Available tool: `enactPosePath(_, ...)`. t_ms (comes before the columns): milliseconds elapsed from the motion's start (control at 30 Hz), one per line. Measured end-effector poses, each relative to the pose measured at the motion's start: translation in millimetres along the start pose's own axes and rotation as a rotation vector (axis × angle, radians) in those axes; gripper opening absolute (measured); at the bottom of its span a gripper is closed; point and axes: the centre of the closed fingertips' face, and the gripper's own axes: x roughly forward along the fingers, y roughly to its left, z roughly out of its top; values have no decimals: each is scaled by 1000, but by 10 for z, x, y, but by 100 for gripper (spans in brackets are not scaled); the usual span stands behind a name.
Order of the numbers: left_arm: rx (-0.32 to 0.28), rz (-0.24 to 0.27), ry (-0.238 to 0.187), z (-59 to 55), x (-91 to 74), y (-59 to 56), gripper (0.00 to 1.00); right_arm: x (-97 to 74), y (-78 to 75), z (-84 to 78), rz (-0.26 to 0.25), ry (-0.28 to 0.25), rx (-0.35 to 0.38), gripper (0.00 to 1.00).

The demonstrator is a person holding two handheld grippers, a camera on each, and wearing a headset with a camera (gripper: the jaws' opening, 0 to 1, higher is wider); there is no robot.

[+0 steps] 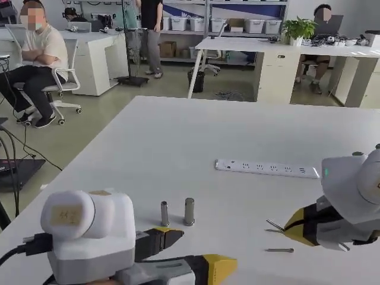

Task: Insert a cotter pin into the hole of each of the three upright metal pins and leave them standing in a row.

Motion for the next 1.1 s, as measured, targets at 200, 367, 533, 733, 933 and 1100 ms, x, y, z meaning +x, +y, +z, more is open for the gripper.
enactPosePath(200, 5, -31, 6, 19, 83, -46, 59, -81, 60, 69, -17, -21, -13, 0)
enactPosePath(367, -8, -46, 2, 45, 165, -78, 58, -155, 130, 146, -25, -48, -30, 0)
enactPosePath(533, -17, -66, 9, 43, 245, -124, 55, -188, 201, 236, -31, -84, -33, 0)
enactPosePath(733, -40, -87, 16, 47, 312, -189, 51, -214, 296, 353, -37, -121, -39, 0)
enactPosePath(933, -63, -102, 22, 53, 349, -229, 49, -237, 348, 442, -50, -144, -71, 0)
enactPosePath(1100, -81, -124, 23, 60, 358, -293, 48, -264, 413, 495, -58, -164, -133, 0)
